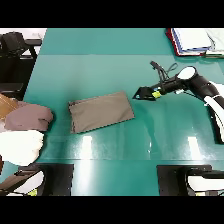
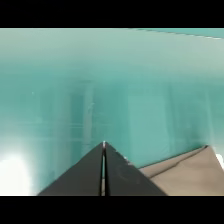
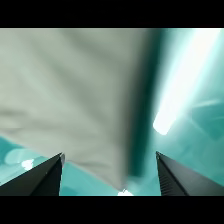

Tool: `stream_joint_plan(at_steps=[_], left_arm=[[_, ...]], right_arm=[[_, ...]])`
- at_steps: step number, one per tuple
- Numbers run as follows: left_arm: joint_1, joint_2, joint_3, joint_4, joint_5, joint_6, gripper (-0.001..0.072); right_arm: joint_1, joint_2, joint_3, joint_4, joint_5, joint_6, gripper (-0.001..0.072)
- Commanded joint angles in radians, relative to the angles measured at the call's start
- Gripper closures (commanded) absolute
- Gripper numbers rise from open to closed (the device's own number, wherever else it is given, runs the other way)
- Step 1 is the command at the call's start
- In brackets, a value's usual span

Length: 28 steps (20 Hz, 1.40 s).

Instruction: Fold the shirts.

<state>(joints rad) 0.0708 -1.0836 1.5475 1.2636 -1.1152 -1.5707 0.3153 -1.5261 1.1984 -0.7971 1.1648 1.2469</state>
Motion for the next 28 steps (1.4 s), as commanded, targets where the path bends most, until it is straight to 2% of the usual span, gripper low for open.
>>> stream_joint_plan(at_steps=[1,7,10,11,13,14,17,20,23,25,28], left_arm=[[0.0,0.001,-0.001,-0.018,-0.002,0.0,0.0681],[0.0,0.001,-0.001,-0.019,-0.004,-0.001,0.0681],[0.0,0.001,-0.001,-0.057,-0.01,-0.001,0.0681],[0.0,0.001,-0.001,-0.079,-0.019,0.0,0.0681],[0.0,0.001,-0.001,-0.108,-0.037,0.0,0.0681],[0.0,0.001,-0.001,-0.114,-0.044,0.0,0.0681],[-0.001,0.002,-0.001,-0.142,-0.068,0.0,0.0681],[-0.035,0.001,-0.001,-0.146,-0.066,0.0,0.0682],[-0.133,0.001,-0.001,-0.144,-0.008,0.0,0.0682],[-0.203,0.001,-0.001,-0.143,0.046,0.0,0.0682],[-0.275,0.001,-0.001,-0.143,0.118,0.0,0.0682]], right_arm=[[-0.056,-0.079,-0.012,0.039,0.04,0.01,0.0059],[0.138,-0.29,0.192,0.047,0.068,0.011,0.0078],[0.227,-0.365,0.282,0.046,0.068,0.01,0.0303],[0.245,-0.377,0.3,0.045,0.06,0.01,0.0391],[0.258,-0.385,0.33,0.042,0.058,0.01,0.063],[0.251,-0.381,0.344,0.035,0.059,0.01,0.0696],[0.168,-0.328,0.353,0.034,0.046,0.01,0.0696],[-0.003,-0.223,0.353,0.033,0.042,0.011,0.0696],[-0.226,-0.103,0.353,0.025,0.037,0.032,0.0696],[-0.393,-0.026,0.353,-0.043,0.021,0.091,0.0696],[-0.626,0.048,0.353,-0.093,0.011,0.104,0.0696]])
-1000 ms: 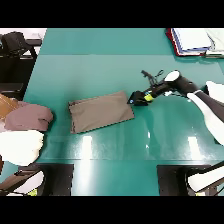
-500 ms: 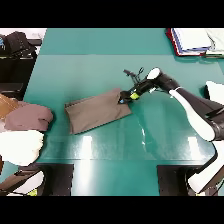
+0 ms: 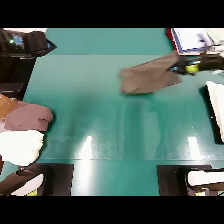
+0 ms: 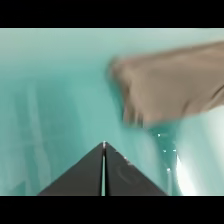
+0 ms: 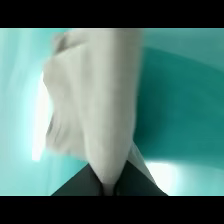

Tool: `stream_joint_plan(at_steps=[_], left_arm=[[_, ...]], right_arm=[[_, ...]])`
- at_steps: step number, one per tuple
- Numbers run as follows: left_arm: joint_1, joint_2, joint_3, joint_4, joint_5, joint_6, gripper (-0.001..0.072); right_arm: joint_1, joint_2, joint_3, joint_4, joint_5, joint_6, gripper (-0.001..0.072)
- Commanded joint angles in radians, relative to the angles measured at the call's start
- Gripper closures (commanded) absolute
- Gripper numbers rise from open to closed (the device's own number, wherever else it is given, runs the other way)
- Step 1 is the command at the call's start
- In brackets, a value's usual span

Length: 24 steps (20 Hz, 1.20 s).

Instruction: Fold the shirts.

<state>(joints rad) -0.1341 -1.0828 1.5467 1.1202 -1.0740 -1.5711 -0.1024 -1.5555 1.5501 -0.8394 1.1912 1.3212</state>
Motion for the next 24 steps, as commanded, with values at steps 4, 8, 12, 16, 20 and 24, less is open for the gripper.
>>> stream_joint_plan(at_steps=[4,8,12,16,20,24], left_arm=[[-0.108,0.0,0.0,0.001,0.108,0.0,0.0681],[-0.108,-0.001,0.0,0.002,0.108,0.0,0.0682],[-0.108,-0.006,-0.019,0.002,0.108,0.0,0.0681],[-0.108,-0.006,-0.053,-0.001,0.097,0.0,0.0682],[-0.108,-0.006,-0.058,-0.001,0.095,0.0,0.0681],[-0.108,-0.006,-0.058,0.0,0.093,0.002,0.0681]], right_arm=[[-0.453,0.107,0.001,-0.045,-0.048,0.034,0.0696],[-0.555,0.107,0.002,-0.043,-0.113,0.034,0.0696],[-0.555,0.107,0.036,-0.044,-0.163,0.033,0.0696],[-0.557,0.107,0.193,-0.046,-0.134,0.033,0.0696],[-0.588,0.107,0.321,-0.054,-0.011,0.033,0.0697],[-0.645,0.107,0.338,-0.083,0.152,0.034,0.0696]])
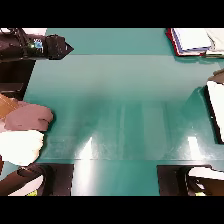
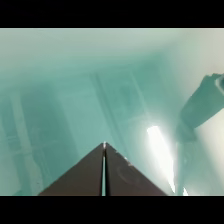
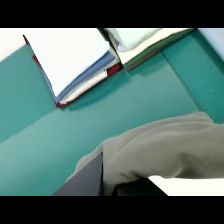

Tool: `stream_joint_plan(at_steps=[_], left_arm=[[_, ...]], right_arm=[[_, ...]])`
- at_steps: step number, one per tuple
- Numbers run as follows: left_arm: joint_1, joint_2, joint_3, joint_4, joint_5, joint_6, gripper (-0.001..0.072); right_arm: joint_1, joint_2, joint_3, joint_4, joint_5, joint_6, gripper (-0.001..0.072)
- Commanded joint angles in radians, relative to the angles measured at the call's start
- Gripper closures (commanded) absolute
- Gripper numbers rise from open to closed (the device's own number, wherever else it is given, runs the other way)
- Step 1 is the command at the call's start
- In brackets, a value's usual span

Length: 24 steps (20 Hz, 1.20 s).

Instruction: Fold the shirts.

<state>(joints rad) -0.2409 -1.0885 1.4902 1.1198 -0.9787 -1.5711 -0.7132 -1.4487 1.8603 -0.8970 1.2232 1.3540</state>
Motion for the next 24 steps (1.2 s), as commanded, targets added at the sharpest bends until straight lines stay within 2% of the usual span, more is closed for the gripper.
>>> stream_joint_plan(at_steps=[1,6,11,12,14,15,16,18,20,22,24], left_arm=[[-0.001,0.0,-0.002,0.0,-0.003,0.01,0.0681],[-0.001,0.0,-0.002,0.0,-0.01,0.035,0.0681],[-0.001,0.0,-0.002,0.001,-0.009,0.037,0.0681],[-0.001,0.0,-0.002,0.0,-0.01,0.037,0.0681],[-0.001,0.0,-0.002,0.0,-0.01,0.042,0.0681],[-0.001,0.0,-0.002,0.0,-0.009,0.046,0.0681],[-0.001,0.0,-0.002,0.0,-0.009,0.046,0.0681],[-0.001,0.0,-0.002,0.0,-0.008,0.046,0.0681],[-0.001,0.0,-0.002,0.0,-0.006,0.046,0.0681],[-0.001,0.0,-0.002,-0.001,-0.006,0.046,0.0681],[0.0,0.0,-0.002,0.0,-0.006,0.046,0.0681]], right_arm=[[-0.048,0.002,0.027,-0.072,0.166,0.001,0.0696],[-0.109,0.008,0.005,-0.271,0.327,0.053,0.0696],[-0.151,0.088,-0.223,-0.449,0.334,0.052,0.0684],[-0.164,0.105,-0.26,-0.478,0.328,0.052,0.0635],[-0.208,0.139,-0.328,-0.493,0.314,0.053,0.0306],[-0.233,0.149,-0.346,-0.491,0.314,0.056,0.0169],[-0.261,0.158,-0.355,-0.49,0.314,0.076,0.0106],[-0.294,0.177,-0.356,-0.431,0.295,0.096,0.0107],[-0.293,0.205,-0.356,-0.295,0.252,0.095,0.0107],[-0.229,0.24,-0.356,-0.171,0.199,0.093,0.0108],[-0.101,0.278,-0.356,-0.113,0.171,0.093,0.0109]])
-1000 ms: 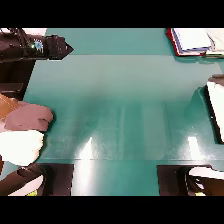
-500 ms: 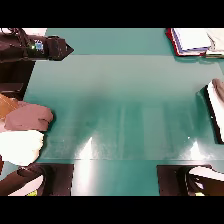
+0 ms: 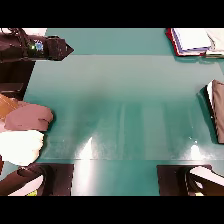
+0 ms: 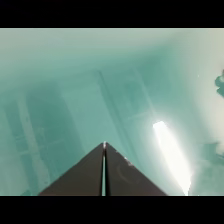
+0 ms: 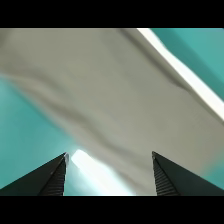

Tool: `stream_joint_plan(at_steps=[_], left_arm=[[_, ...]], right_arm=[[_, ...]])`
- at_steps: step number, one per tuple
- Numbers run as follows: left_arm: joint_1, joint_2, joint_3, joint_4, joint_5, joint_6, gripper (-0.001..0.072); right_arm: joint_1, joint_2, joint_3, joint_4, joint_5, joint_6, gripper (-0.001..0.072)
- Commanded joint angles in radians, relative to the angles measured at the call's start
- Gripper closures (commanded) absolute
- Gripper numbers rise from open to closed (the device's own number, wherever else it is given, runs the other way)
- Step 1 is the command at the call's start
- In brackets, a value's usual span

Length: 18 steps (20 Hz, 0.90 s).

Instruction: Fold the shirts.

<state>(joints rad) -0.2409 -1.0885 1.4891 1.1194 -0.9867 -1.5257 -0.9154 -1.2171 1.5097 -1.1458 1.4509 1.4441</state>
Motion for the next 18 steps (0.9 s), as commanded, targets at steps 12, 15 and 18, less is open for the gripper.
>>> stream_joint_plan(at_steps=[12,15,18], left_arm=[[0.0,0.0,0.0,-0.002,0.018,0.0,0.0681],[0.0,0.0,0.0,-0.002,0.018,0.0,0.0681],[-0.001,0.0,0.0,-0.002,0.018,0.0,0.068]], right_arm=[[1.028,0.12,-0.005,0.148,-0.265,0.002,0.0695],[1.081,0.12,-0.005,0.148,-0.271,0.002,0.0695],[1.082,0.12,-0.005,0.148,-0.251,0.002,0.0695]])
